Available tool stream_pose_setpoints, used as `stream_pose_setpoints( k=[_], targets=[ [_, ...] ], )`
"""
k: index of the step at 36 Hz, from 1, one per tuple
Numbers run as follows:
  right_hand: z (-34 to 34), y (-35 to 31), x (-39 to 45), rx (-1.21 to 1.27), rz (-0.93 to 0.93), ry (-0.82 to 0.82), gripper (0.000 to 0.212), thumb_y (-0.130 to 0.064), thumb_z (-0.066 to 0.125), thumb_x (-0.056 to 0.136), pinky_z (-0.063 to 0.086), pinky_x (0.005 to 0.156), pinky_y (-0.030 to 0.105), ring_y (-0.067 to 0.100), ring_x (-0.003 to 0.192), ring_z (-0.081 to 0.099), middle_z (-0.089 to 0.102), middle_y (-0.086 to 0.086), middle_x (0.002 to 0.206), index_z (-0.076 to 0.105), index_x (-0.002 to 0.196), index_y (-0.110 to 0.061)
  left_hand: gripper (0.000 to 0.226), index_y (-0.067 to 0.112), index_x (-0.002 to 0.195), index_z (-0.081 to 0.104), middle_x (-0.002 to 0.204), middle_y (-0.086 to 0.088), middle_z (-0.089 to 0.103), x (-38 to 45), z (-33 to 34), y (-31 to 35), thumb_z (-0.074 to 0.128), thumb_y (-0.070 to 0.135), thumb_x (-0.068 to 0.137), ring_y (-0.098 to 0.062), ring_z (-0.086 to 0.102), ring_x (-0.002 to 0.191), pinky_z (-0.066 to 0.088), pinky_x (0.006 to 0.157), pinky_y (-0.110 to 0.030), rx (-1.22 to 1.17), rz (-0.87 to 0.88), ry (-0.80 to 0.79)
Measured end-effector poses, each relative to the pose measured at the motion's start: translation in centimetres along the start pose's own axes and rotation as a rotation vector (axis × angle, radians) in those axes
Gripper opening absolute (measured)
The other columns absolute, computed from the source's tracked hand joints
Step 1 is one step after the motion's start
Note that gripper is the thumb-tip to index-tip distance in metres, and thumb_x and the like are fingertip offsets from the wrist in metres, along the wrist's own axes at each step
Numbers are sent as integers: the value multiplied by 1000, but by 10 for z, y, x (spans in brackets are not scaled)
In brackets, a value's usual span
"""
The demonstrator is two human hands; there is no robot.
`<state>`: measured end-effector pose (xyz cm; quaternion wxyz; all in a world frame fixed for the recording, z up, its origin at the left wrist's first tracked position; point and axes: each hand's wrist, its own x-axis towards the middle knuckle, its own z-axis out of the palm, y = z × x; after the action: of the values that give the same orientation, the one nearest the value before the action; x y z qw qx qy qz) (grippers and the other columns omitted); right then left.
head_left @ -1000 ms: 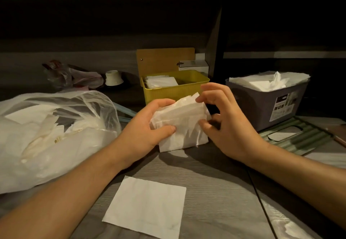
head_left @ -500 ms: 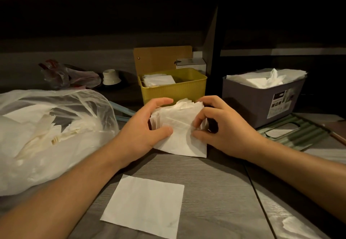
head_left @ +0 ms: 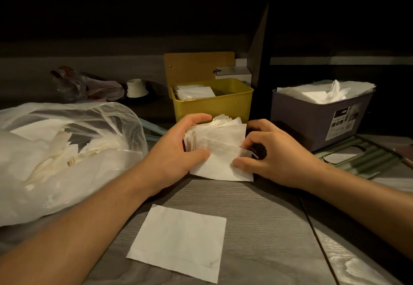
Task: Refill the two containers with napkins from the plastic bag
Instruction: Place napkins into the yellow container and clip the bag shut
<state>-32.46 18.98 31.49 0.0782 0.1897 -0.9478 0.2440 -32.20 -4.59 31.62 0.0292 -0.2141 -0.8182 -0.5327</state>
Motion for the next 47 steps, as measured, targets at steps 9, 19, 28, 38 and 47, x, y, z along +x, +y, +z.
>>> stream_pose_setpoints(
  k=[9, 19, 28, 38, 47],
  targets=[
    [1, 2, 2, 86, -140, 220, 8, -27, 73, 88, 43, 102, 16, -4, 122, 41, 44, -15, 139, 65, 90, -28, 61, 43, 136, 48, 127, 23, 54, 0, 1, 0, 71, 9, 90, 10, 58, 107, 56, 79, -17, -30, 8, -16],
    [3, -9, 3, 481, -103, 213, 51, -21, 76, 87, 49, 104, 24, -9, 128, 44, 45, -19, 137, 45, 126, -34, 64, 41, 136, 51, 128, 16, 58, 0, 3, -1, 71, 3, 88, -5, 60, 115, 58, 92, -29, -36, 45, 7],
    [-3, -11, 3, 616, -122, 5, 103, 3, 75, 84, 61, 84, 37, 18, 100, 68, 56, 0, 124, 17, 153, -46, 71, 42, 139, 45, 118, 13, 61, -1, 3, 2, 69, 3, 86, -11, 64, 109, 60, 85, -31, -88, 58, -26],
    [-2, -15, -2, 529, -158, 135, 96, 9, 64, 85, 59, 81, 29, 18, 96, 65, 50, 2, 127, 21, 153, -43, 85, 44, 147, 36, 133, 18, 53, 0, 7, 8, 68, -6, 87, 7, 59, 111, 54, 86, -14, -9, 60, 20],
    [7, -16, 0, 561, -69, 123, 89, 4, 58, 91, 53, 79, 12, -9, 102, 56, 51, -16, 123, 18, 152, -46, 87, 49, 151, 22, 128, 14, 50, -1, 16, 8, 70, 8, 91, -7, 59, 108, 52, 84, -11, 85, 27, 28]
  ],
)
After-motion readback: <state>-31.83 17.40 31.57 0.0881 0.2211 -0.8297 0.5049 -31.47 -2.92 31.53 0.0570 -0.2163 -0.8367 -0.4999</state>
